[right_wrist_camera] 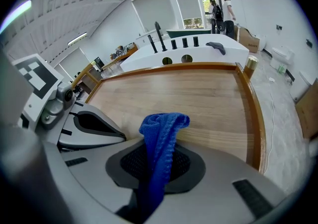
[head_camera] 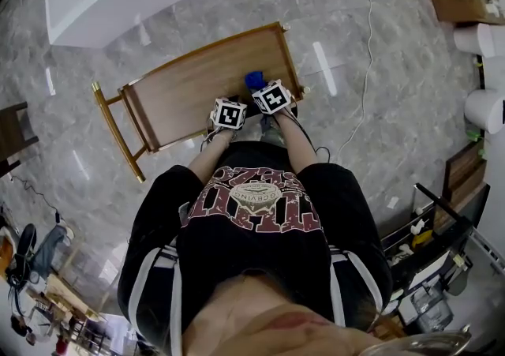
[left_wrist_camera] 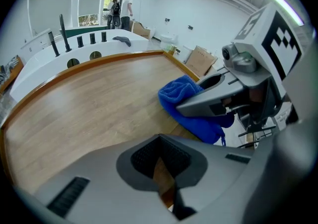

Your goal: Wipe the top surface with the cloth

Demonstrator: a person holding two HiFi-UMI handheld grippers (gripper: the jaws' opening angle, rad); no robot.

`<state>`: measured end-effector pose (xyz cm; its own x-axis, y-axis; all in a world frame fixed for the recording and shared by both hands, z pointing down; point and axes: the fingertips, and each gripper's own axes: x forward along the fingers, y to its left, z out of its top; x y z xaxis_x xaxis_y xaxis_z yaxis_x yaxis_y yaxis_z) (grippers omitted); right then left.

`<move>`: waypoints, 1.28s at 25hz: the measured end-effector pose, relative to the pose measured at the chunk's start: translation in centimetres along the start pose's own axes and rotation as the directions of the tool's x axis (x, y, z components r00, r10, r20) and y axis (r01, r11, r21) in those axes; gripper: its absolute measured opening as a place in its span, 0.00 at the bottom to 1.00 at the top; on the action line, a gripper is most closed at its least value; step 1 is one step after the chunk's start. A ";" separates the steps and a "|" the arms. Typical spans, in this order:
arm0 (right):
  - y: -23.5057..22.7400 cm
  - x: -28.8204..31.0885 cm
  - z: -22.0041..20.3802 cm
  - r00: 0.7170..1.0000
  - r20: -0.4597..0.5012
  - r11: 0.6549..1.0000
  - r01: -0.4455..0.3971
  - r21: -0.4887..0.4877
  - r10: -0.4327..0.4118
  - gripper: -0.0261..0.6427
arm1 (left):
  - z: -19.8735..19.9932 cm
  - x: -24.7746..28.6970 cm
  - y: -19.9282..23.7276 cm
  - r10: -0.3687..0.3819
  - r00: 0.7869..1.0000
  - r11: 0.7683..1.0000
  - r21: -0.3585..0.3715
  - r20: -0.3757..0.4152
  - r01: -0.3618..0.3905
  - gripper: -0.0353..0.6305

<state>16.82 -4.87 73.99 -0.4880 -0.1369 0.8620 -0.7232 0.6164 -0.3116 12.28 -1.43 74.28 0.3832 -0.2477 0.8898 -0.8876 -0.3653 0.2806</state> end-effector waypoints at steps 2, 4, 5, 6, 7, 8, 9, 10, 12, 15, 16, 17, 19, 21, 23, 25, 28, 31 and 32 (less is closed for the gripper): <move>-0.5 -0.2 -0.3 1.000 0.001 1.000 0.010 0.008 -0.010 0.14 | -0.1 0.3 -0.4 -0.001 1.000 1.000 0.003 -0.011 0.001 0.12; -1.0 -0.2 -0.5 1.000 0.000 1.000 0.018 0.012 -0.018 0.14 | 0.0 0.6 -0.7 -0.007 1.000 1.000 0.010 -0.012 0.007 0.12; -1.3 -0.2 -0.6 1.000 0.001 1.000 0.024 0.011 -0.024 0.14 | 0.1 0.8 -0.9 -0.009 1.000 1.000 0.015 -0.011 0.009 0.12; -1.6 -0.4 -0.6 0.999 0.002 0.999 0.033 0.010 -0.033 0.14 | 0.2 0.9 -1.0 -0.011 1.000 1.000 0.018 -0.009 0.011 0.12; -2.0 -0.7 -0.6 0.999 0.005 0.999 0.042 0.010 -0.042 0.14 | 0.3 1.1 -1.2 -0.014 1.000 1.000 0.021 -0.008 0.014 0.12; -2.3 -1.0 -0.7 0.999 0.008 0.999 0.049 0.011 -0.050 0.14 | 0.4 1.1 -1.4 -0.016 1.000 1.000 0.021 -0.006 0.016 0.12; -2.5 -1.3 -0.8 0.998 0.009 0.998 0.056 0.014 -0.057 0.14 | 0.4 0.9 -1.6 -0.015 1.000 1.000 0.020 -0.006 0.015 0.12; -2.8 -1.5 -0.8 0.998 0.008 0.998 0.062 0.018 -0.063 0.14 | 0.4 0.7 -1.6 -0.012 1.000 1.000 0.018 -0.008 0.012 0.12; -3.2 -1.9 -1.0 0.997 0.007 0.997 0.072 0.025 -0.073 0.14 | 0.2 0.7 -1.6 -0.002 1.000 1.000 0.021 -0.013 0.002 0.12; -4.0 -2.4 -1.3 0.996 0.008 0.996 0.086 0.037 -0.086 0.14 | 0.2 0.6 -1.7 0.017 1.000 0.999 0.032 -0.023 -0.016 0.12; -4.2 -2.6 -1.4 0.996 0.009 0.995 0.090 0.040 -0.090 0.14 | 0.3 0.5 -1.8 0.023 0.999 0.999 0.033 -0.025 -0.022 0.12; -4.4 -2.8 -1.4 0.996 0.011 0.995 0.093 0.042 -0.093 0.14 | 0.5 0.4 -1.8 0.029 0.999 0.999 0.033 -0.026 -0.028 0.13; -4.9 -3.0 -1.5 0.995 0.014 0.994 0.098 0.045 -0.099 0.14 | 0.5 0.5 -1.9 0.040 0.999 0.999 0.032 -0.032 -0.039 0.12; -5.3 -3.1 -1.6 0.995 0.014 0.994 0.103 0.048 -0.103 0.14 | 0.6 0.6 -1.8 0.046 0.998 0.999 0.030 -0.037 -0.045 0.12; -5.9 -3.2 -1.8 0.994 0.010 0.992 0.113 0.051 -0.113 0.14 | 0.7 0.8 -1.8 0.049 0.998 0.998 0.029 -0.036 -0.048 0.12; -6.5 -3.2 -2.1 0.991 0.004 0.990 0.132 0.048 -0.132 0.14 | 0.7 1.1 -1.8 0.052 0.998 0.998 0.031 -0.032 -0.051 0.13; -7.1 -3.4 -2.5 0.986 0.003 0.985 0.163 0.050 -0.164 0.14 | 0.5 1.2 -1.7 0.054 0.998 0.998 0.032 -0.023 -0.053 0.13; -7.5 -3.7 -2.7 0.982 0.001 0.980 0.186 0.065 -0.187 0.14 | 0.4 1.2 -1.8 0.050 0.999 0.998 0.034 -0.022 -0.049 0.12; -7.6 -3.7 -2.7 0.980 -0.003 0.979 0.197 0.058 -0.198 0.14 | 0.5 1.3 -1.8 0.047 0.999 0.998 0.035 -0.022 -0.046 0.13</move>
<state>25.44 -6.95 74.20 -0.3339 -0.2534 0.9079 -0.8326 0.5308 -0.1581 14.47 -1.53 74.74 0.3356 -0.2450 0.9096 -0.8950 -0.3842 0.2267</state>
